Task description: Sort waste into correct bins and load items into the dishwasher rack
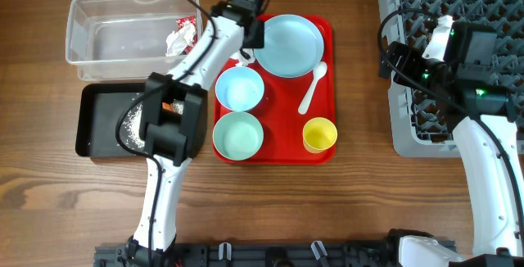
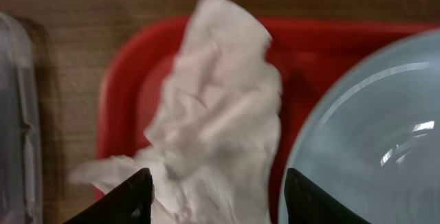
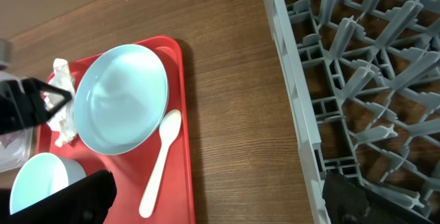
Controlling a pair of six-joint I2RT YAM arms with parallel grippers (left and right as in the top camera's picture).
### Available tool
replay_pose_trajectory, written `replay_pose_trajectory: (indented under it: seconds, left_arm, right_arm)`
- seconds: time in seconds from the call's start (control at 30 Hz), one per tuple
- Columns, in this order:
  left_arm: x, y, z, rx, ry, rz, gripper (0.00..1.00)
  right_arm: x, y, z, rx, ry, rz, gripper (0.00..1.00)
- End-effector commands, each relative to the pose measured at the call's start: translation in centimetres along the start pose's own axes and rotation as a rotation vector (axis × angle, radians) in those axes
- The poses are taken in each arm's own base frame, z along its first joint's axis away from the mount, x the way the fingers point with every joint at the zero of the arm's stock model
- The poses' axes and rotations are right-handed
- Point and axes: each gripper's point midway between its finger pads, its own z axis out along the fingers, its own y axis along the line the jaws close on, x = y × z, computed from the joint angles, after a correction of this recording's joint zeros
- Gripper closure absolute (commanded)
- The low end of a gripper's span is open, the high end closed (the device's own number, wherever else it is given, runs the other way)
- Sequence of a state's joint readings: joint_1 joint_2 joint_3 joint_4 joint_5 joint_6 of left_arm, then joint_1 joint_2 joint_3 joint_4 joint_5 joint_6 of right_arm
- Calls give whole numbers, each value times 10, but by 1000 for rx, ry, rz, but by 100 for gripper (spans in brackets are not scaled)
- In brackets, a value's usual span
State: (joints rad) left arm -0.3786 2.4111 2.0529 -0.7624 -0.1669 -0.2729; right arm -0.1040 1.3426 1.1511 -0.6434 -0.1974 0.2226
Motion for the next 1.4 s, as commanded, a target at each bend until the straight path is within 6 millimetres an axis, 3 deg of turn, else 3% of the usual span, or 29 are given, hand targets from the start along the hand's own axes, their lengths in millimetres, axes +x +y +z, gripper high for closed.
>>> replay_pose_trajectory:
  seconds: [0.0,0.17,0.37,0.57,0.83,0.93,1.13,1.27,1.37]
  left_arm:
    - [-34,10,-21,40,-88,-105,39]
    - [-37,9,-16,70,-92,-131,40]
    - [-23,0,6,88,-48,-118,40]
    - [-15,-6,13,92,-27,-104,40]
    - [-6,-4,23,81,1,-102,51]
    - [0,-4,31,76,15,-102,62]
    - [4,-7,35,75,23,-98,96]
    - [2,-7,31,78,19,-97,96]
    - [-6,-7,15,83,4,-98,96]
  right_arm:
    - [-7,-2,-1,15,-15,-11,0]
    - [-8,-2,-1,14,-18,-12,0]
    - [-8,-2,-1,15,-17,-12,0]
    - [-8,-2,-1,15,-18,-13,0]
    - [-8,-2,-1,15,-17,-14,0]
    - [-7,-2,-1,15,-16,-14,0]
    - [-8,-2,-1,15,-16,-14,0]
    - [-7,-2,-1,16,-14,-14,0]
    - [-7,-2,-1,16,-14,-14,0]
